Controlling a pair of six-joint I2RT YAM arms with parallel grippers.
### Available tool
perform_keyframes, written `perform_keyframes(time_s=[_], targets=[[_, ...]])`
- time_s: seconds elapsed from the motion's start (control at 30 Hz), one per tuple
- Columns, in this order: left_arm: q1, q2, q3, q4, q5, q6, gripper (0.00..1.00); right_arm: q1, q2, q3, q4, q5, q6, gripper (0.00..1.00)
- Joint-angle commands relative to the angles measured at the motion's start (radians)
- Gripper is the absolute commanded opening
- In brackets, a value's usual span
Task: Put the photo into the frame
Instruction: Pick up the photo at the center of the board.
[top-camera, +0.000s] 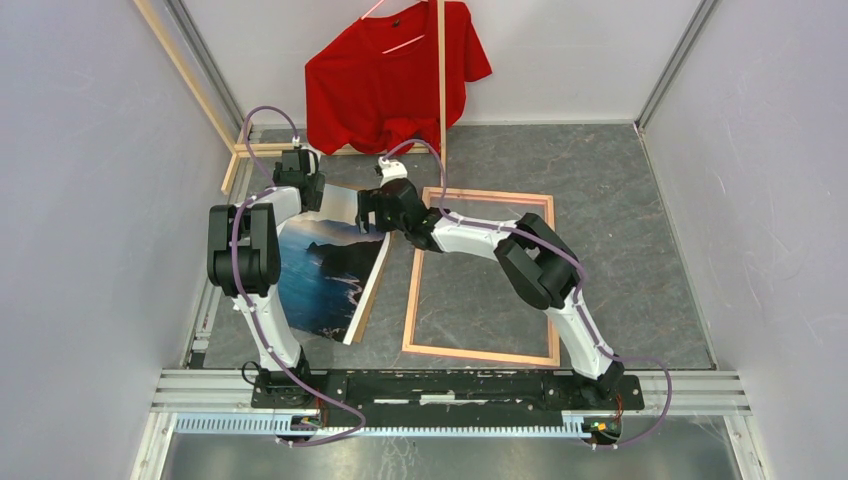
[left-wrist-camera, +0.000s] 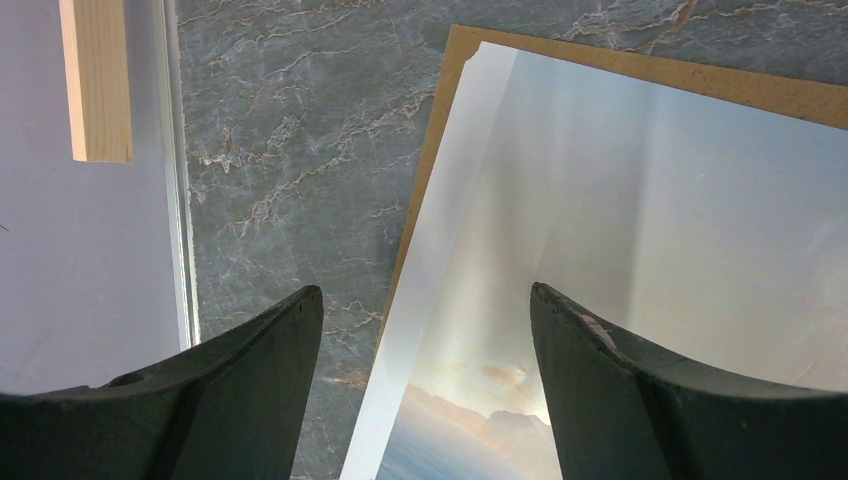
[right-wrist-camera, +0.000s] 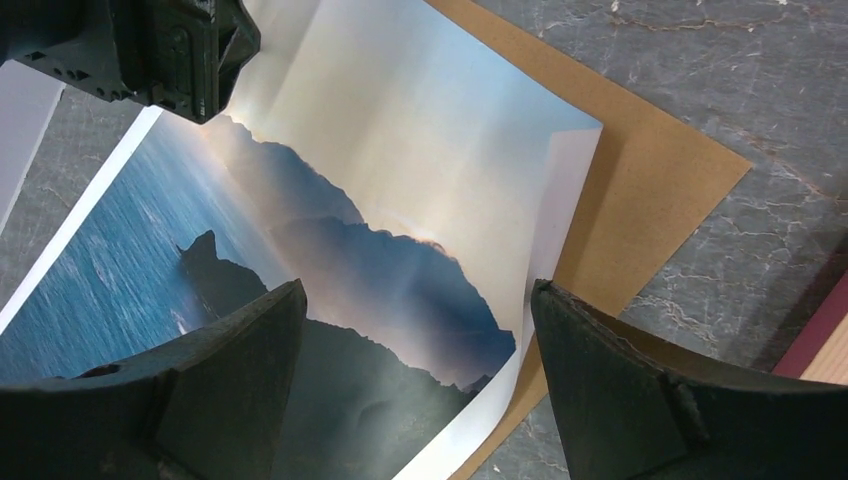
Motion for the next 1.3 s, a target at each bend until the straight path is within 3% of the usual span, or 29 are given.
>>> perform_keyframes(time_s=[0.0,0.3,0.57,0.7,0.93,1.17,1.27], targets=[[-0.007,0.031,-0.058,-0.146,0.017,0.047,0.82,-0.022,-0.022,0.023,0.019,-0.002,0.045,0.88],[-0.007,0.026,-0.067,-0.143,0.02,0.054,0.82,-0.068,0.003,-0.021,0.052,-0.029,0.12,0.81],[-0.007,0.018,-0.073,-0.14,0.015,0.067,0.81,-0.112,0.027,-0.107,0.181,-0.149,0.247,0.73],[-0.008,0.016,-0.076,-0.137,0.015,0.07,0.81,-0.139,0.044,-0.15,0.268,-0.222,0.324,0.66],[-0.008,0.016,-0.08,-0.135,0.015,0.077,0.8,-0.143,0.056,-0.143,0.27,-0.228,0.34,0.57],[-0.008,-0.012,-0.06,-0.187,0.034,0.064,0.81,-0.144,0.034,-0.124,0.271,-0.236,0.34,0.18],[-0.001,-0.064,-0.03,-0.266,0.062,0.049,0.91,-0.143,-0.005,-0.117,0.271,-0.256,0.327,0.0]])
